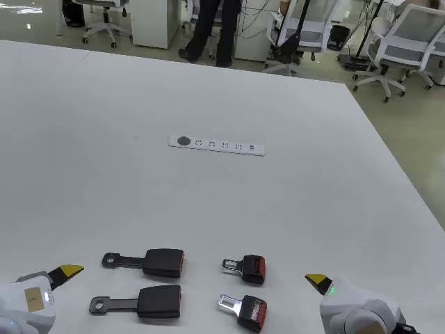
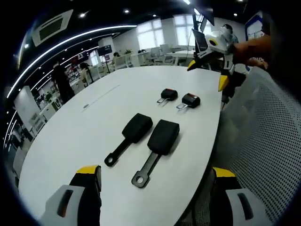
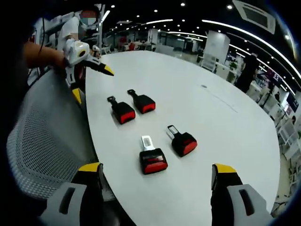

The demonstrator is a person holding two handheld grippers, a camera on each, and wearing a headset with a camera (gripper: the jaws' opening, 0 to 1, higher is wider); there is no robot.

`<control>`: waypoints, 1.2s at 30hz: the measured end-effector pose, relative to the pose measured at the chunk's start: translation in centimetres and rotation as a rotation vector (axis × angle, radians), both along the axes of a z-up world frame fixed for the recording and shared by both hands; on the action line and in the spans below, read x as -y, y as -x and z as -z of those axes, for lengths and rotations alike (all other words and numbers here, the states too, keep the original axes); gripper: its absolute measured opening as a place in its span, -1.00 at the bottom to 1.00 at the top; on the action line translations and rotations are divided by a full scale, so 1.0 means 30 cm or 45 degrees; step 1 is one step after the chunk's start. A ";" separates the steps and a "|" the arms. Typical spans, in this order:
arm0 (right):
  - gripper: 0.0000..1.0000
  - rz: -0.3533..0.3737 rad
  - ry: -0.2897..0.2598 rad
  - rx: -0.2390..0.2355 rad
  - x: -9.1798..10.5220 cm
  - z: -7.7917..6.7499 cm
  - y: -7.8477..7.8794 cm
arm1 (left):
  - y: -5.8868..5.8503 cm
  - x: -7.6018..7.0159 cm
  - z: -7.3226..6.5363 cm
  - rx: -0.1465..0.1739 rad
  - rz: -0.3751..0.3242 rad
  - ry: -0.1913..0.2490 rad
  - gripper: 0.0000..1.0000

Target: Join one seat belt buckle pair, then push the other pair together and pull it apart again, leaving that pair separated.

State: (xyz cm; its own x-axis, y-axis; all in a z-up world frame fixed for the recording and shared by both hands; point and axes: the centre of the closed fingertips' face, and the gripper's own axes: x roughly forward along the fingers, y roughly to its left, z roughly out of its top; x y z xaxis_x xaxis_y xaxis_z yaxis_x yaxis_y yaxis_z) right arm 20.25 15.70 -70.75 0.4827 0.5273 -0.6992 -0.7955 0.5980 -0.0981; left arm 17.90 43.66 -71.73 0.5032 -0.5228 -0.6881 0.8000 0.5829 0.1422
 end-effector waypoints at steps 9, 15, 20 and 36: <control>0.92 0.003 -0.009 0.009 -0.006 -0.009 0.004 | 0.009 0.005 0.008 -0.007 0.019 -0.012 0.95; 0.94 0.007 -0.013 -0.008 -0.003 0.008 0.024 | 0.012 0.002 0.013 -0.015 0.022 -0.019 0.95; 0.93 0.013 -0.016 -0.010 -0.005 0.006 0.028 | 0.016 0.006 0.012 -0.018 0.022 -0.023 0.94; 0.96 -0.032 0.013 0.000 -0.020 0.028 0.036 | 0.022 0.008 0.014 -0.020 0.027 -0.029 0.93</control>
State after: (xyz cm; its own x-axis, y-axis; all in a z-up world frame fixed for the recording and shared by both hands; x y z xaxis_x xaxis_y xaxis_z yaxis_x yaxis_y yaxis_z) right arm 19.16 16.31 -71.58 0.4696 0.5319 -0.7046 -0.8102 0.5768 -0.1046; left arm 17.24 43.40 -72.16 0.4812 -0.5171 -0.7079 0.8144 0.5626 0.1426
